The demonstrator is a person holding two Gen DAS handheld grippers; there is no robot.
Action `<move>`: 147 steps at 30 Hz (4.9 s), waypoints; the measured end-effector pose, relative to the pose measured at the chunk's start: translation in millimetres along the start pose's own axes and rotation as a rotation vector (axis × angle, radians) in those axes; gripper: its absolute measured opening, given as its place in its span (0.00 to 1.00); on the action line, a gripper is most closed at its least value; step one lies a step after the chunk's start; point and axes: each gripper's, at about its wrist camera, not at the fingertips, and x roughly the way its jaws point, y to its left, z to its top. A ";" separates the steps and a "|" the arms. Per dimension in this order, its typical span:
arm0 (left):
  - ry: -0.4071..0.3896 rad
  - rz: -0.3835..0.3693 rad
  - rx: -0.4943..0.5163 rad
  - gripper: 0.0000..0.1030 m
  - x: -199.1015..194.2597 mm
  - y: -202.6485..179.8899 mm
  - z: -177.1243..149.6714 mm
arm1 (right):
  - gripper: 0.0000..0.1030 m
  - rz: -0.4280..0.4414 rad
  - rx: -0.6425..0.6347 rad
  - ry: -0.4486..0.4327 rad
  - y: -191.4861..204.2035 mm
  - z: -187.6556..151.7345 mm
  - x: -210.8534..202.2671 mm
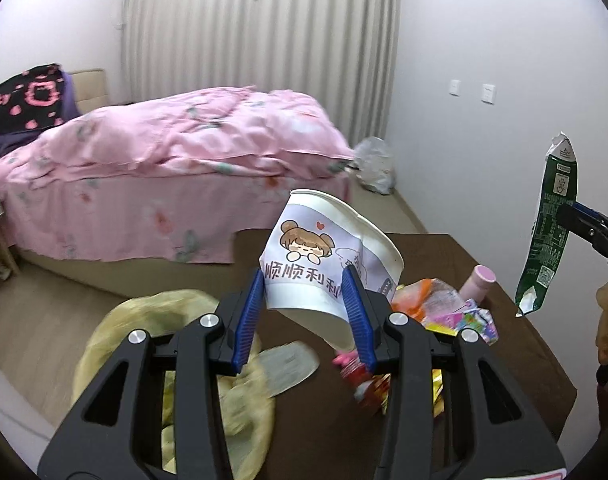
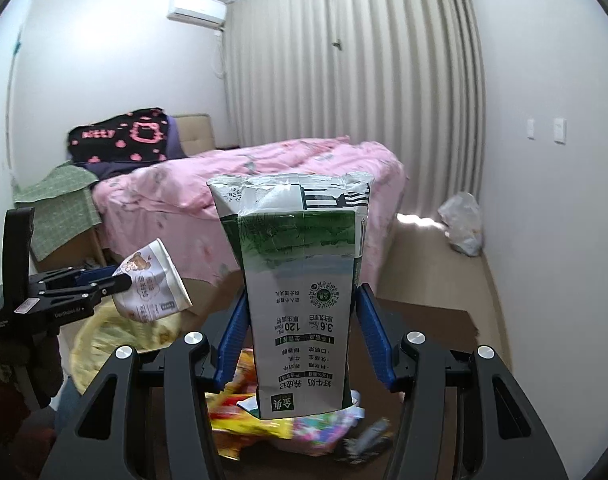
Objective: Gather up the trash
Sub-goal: 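Carry the paper cup and milk carton over the yellow bag and release both, then move both tools back to the wrapper pile on the table, then grasp a yellow snack wrapper with the left tool while the right tool grasps the pink tissue pack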
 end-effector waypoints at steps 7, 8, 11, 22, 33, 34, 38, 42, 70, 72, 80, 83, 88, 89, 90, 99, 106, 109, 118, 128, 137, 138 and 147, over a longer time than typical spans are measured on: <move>0.000 0.098 -0.067 0.38 -41.0 45.3 -23.2 | 0.49 0.070 -0.048 -0.006 59.4 -1.6 12.1; 0.001 0.122 -0.077 0.38 -47.4 50.8 -28.8 | 0.49 0.084 -0.044 -0.003 65.9 -2.6 15.5; 0.005 0.186 -0.108 0.38 -53.8 68.9 -38.4 | 0.49 0.135 -0.020 0.022 84.0 -4.4 28.3; 0.069 0.383 -0.268 0.38 -42.0 135.4 -78.8 | 0.49 0.288 -0.036 0.094 150.5 -17.0 89.9; 0.113 0.348 -0.363 0.38 -19.1 160.9 -100.3 | 0.49 0.547 0.035 0.212 208.3 -18.6 196.6; 0.111 0.345 -0.372 0.38 -19.2 162.6 -100.9 | 0.49 0.551 0.020 0.232 212.4 -21.8 207.3; 0.096 0.355 -0.376 0.38 -16.5 164.3 -98.4 | 0.49 0.535 -0.038 0.277 220.2 -34.9 229.0; 0.123 0.353 -0.380 0.38 -2.0 166.1 -98.7 | 0.49 0.543 -0.012 0.310 213.9 -47.6 235.4; -0.003 0.230 -0.525 0.54 -26.0 172.5 -75.4 | 0.56 0.482 0.021 0.366 178.9 -51.4 205.8; -0.008 0.222 -0.505 0.54 -31.1 165.7 -70.9 | 0.56 0.465 0.026 0.356 165.9 -51.5 195.8; -0.014 0.152 -0.417 0.58 -34.3 124.6 -60.1 | 0.56 0.289 -0.013 0.264 97.9 -58.0 119.9; 0.003 0.111 -0.376 0.58 -25.8 102.0 -58.4 | 0.56 0.210 -0.013 0.215 70.3 -61.1 91.4; 0.047 0.013 -0.292 0.58 -2.0 54.8 -57.2 | 0.56 0.081 0.027 0.176 14.4 -71.3 51.6; 0.055 -0.006 -0.280 0.58 1.4 47.2 -57.9 | 0.56 0.062 0.029 0.175 8.5 -73.0 47.8; 0.064 -0.030 -0.270 0.58 5.9 39.3 -58.7 | 0.56 0.038 0.030 0.175 0.9 -75.3 43.2; 0.135 -0.215 -0.155 0.59 37.4 -30.5 -63.2 | 0.56 -0.062 0.059 0.226 -38.8 -108.2 27.2; 0.181 -0.251 -0.110 0.61 53.2 -51.8 -72.8 | 0.56 -0.101 0.029 0.272 -37.8 -127.5 34.6; 0.207 -0.254 -0.091 0.62 65.1 -56.1 -74.7 | 0.56 -0.104 0.044 0.294 -41.6 -137.2 37.1; 0.325 -0.183 0.003 0.55 132.0 -78.4 -58.0 | 0.56 -0.114 0.044 0.325 -42.8 -150.3 36.1; 0.345 -0.243 -0.124 0.35 105.7 -45.3 -72.3 | 0.56 -0.070 0.018 0.284 -32.2 -133.9 42.6; 0.328 -0.243 -0.186 0.38 79.2 -29.7 -94.1 | 0.56 0.043 -0.018 0.321 -27.9 -98.7 107.7; 0.326 -0.244 -0.192 0.38 77.1 -28.1 -94.7 | 0.56 0.057 -0.002 0.341 -31.4 -97.2 117.6; 0.280 -0.218 -0.227 0.42 60.8 -8.2 -93.0 | 0.28 0.113 0.027 0.497 -18.2 -132.1 119.0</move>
